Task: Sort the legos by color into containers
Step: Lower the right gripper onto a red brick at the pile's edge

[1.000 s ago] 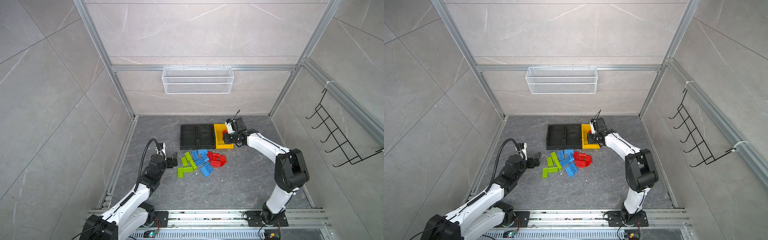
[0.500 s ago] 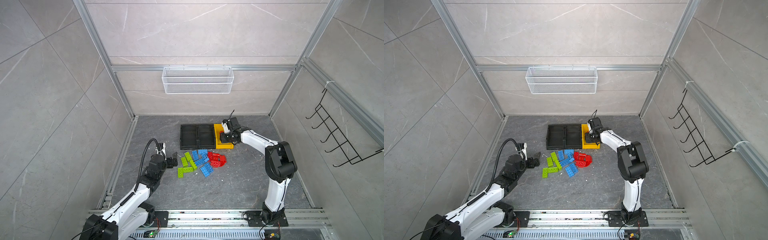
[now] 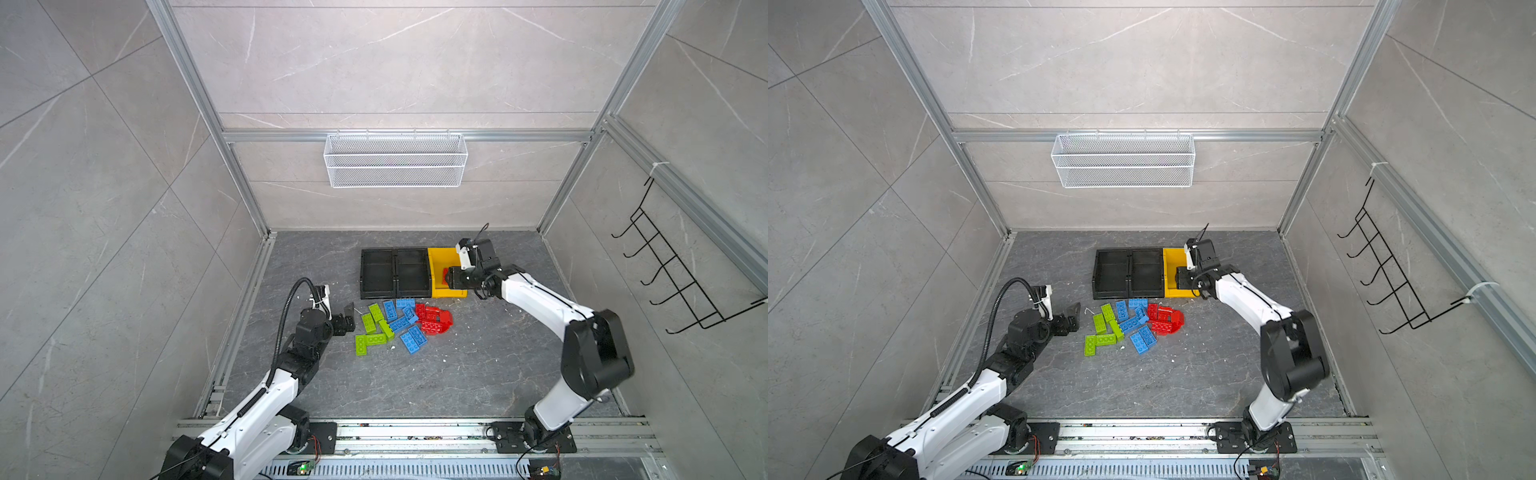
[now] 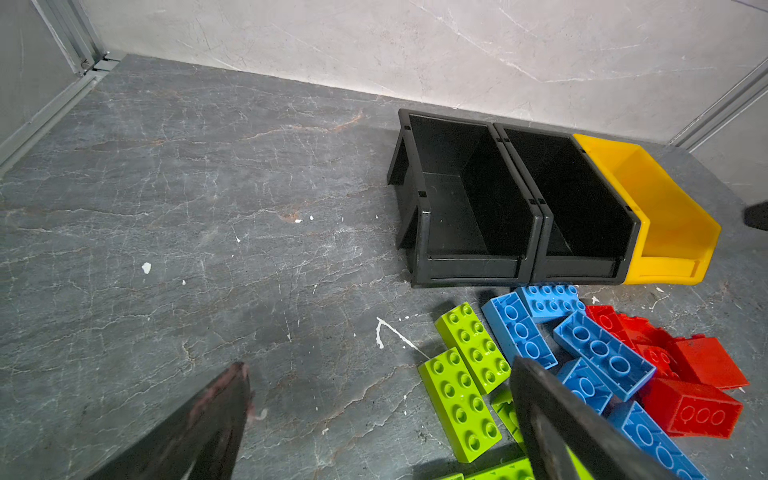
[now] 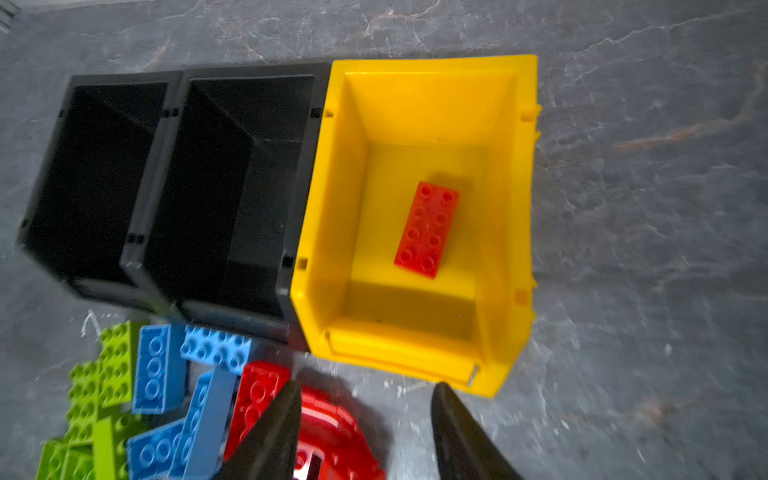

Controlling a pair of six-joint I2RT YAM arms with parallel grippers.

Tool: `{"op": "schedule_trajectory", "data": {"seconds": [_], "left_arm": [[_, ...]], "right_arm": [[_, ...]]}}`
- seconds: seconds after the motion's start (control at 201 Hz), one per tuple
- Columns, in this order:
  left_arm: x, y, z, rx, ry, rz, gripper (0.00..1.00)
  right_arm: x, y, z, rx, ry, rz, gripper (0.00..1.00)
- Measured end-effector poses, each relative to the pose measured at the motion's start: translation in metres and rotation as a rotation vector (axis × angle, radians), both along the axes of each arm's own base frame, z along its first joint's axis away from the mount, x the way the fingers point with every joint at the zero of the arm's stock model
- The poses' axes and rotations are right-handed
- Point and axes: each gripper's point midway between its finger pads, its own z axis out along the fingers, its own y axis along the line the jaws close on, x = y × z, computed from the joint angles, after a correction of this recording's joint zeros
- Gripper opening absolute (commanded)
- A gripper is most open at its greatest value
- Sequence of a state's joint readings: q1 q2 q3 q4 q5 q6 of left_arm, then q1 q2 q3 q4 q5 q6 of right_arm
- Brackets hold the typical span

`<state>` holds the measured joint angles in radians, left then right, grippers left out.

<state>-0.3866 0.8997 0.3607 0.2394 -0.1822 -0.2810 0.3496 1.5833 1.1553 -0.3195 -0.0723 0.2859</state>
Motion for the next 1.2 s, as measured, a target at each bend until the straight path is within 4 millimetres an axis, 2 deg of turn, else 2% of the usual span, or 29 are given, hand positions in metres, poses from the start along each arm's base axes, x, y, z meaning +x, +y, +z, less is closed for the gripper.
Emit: {"op": "schedule_trajectory", "data": {"seconds": [0.07, 0.124, 0.329, 0.413, 0.732, 1.205], "left_arm": [[0.0, 0.0, 0.001, -0.001, -0.004, 0.001, 0.99], [0.0, 0.0, 0.002, -0.002, -0.005, 0.001, 0.99], [0.0, 0.0, 0.001, -0.001, -0.005, 0.001, 0.99], [0.0, 0.0, 0.001, -0.001, -0.005, 0.001, 0.99], [0.0, 0.0, 0.0, 0.0, -0.002, 0.002, 0.99], [0.0, 0.001, -0.001, 0.003, 0.003, 0.005, 0.99]], "right_arm": [[-0.017, -0.004, 0.008, 0.044, -0.024, -0.023, 0.57], [-0.03, -0.006, 0.005, 0.075, -0.021, -0.036, 0.57], [-0.067, -0.003, -0.048, 0.122, 0.122, -0.06, 0.59], [-0.075, 0.0, -0.064, 0.13, 0.166, -0.059, 0.6], [-0.064, 0.016, -0.08, 0.199, 0.176, -0.049, 0.62], [-0.063, 0.02, -0.106, 0.2, 0.23, -0.047, 0.59]]}}
